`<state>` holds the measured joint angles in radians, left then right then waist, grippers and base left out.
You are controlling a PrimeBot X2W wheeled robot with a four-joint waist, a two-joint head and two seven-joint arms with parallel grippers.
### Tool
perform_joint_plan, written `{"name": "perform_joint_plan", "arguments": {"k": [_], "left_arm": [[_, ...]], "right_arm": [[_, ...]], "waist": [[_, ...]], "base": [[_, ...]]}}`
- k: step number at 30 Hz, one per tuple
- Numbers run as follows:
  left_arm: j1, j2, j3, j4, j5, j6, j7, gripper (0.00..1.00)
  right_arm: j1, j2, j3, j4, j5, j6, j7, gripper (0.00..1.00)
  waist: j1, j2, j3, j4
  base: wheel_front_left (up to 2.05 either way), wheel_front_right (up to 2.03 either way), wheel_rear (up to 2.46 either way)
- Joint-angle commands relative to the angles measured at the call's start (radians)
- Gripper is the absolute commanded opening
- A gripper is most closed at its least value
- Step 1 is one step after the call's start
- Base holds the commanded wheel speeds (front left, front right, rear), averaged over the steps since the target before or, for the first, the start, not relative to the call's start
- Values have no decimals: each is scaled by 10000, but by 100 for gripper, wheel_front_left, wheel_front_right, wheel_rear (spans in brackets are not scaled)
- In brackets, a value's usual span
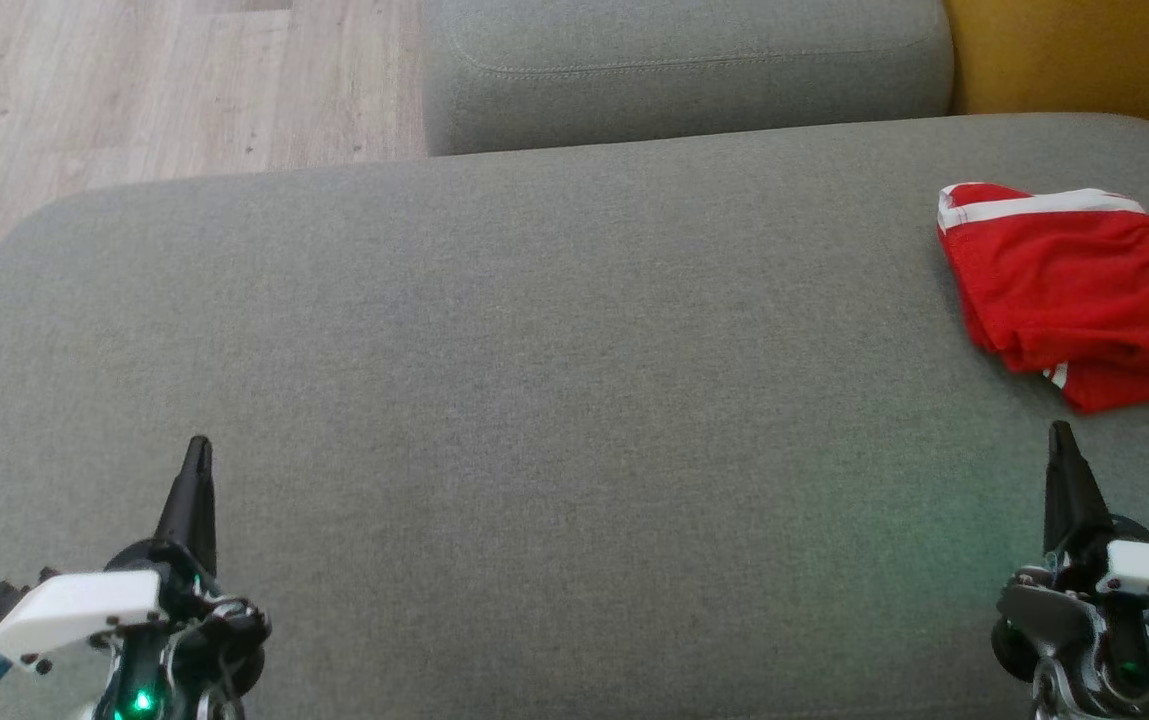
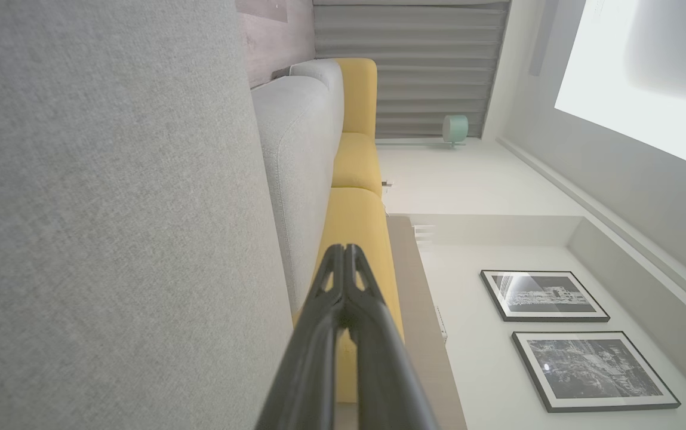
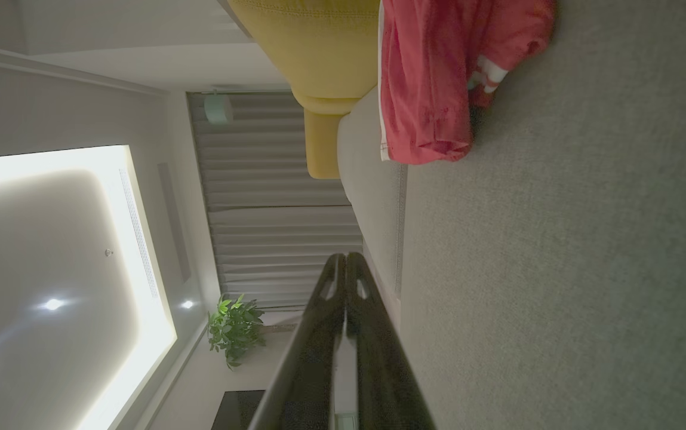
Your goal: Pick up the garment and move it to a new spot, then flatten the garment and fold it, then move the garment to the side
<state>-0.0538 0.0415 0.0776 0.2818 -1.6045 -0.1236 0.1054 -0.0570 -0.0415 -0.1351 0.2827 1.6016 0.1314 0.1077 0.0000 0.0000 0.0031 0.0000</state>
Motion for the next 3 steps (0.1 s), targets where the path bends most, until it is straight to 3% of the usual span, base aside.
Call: {"name": "perform_joint_plan", "arguments": {"k": [1, 3], "left_arm": [[-542, 87, 359, -365, -44, -71, 76, 0], [-542, 87, 359, -365, -44, -71, 76, 0]], "right_arm": [[-509, -87, 214, -380, 71, -7, 55, 0], [-509, -87, 214, -380, 71, -7, 55, 0]], "waist": [[0, 0, 0, 0], [0, 0, 0, 0]], "base": [[0, 0, 0], [0, 0, 0]]}}
